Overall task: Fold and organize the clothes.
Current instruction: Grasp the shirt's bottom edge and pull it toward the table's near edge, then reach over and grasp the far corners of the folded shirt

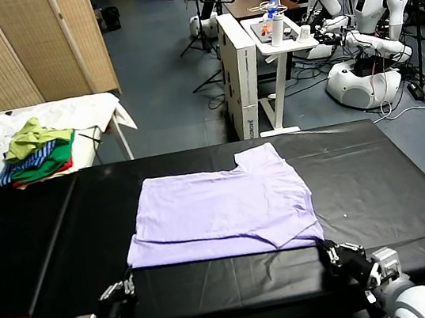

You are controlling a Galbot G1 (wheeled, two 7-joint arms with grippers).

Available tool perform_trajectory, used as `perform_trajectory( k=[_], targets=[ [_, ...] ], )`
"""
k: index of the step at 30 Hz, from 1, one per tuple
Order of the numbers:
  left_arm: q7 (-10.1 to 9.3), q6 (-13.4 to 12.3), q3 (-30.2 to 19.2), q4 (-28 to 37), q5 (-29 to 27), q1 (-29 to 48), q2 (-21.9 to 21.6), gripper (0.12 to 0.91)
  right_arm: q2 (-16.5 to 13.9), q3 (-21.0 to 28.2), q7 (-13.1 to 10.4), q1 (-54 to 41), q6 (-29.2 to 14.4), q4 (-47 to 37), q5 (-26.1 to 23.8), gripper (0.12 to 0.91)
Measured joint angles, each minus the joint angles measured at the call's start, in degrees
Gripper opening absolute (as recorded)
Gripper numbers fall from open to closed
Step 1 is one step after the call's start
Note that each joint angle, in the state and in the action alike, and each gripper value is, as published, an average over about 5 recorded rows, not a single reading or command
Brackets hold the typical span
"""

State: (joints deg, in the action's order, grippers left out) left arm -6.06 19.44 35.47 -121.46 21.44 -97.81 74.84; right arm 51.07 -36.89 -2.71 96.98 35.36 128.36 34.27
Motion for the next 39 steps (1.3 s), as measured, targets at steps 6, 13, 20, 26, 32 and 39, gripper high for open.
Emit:
perform_trajectory(
  k=[6, 13, 20, 26, 32, 39],
  targets=[
    [-0.51, 0.8, 0.7, -3.6, -1.9, -5.1, 0.5, 0.144, -0.6, -2.8, 0.4, 4.3, 3.3, 2.8, 0.0, 0.140],
    [-0.62, 1.0, 1.8, -6.6, -2.5, -10.6, 0.2, 0.144, -0.5, -2.9, 0.5, 6.7, 5.2, 3.9, -0.3, 0.142],
    [-1.34, 1.4, 2.2, -8.2, -2.8, -13.6, 0.4, 0.169, -1.2, -4.8, 0.7, 9.4, 6.6, 6.4, 0.0, 0.406],
    [-3.24, 2.9, 2.7, -10.4, -2.7, -15.7, 1.0, 0.491, -1.3, -7.8, 0.5, 12.2, 6.8, 10.2, 2.9, 0.778],
    [-3.87, 8.6, 4.0, -13.9, -2.6, -16.9, 1.2, 0.838, -2.6, -10.9, -2.2, 9.0, 6.5, 11.5, 9.2, 0.904],
    [-7.74, 13.4, 6.4, -18.1, 6.0, -13.7, -1.8, 0.906, -5.7, -3.2, -7.0, -8.6, 5.3, 4.2, 12.3, 0.907]
  ],
)
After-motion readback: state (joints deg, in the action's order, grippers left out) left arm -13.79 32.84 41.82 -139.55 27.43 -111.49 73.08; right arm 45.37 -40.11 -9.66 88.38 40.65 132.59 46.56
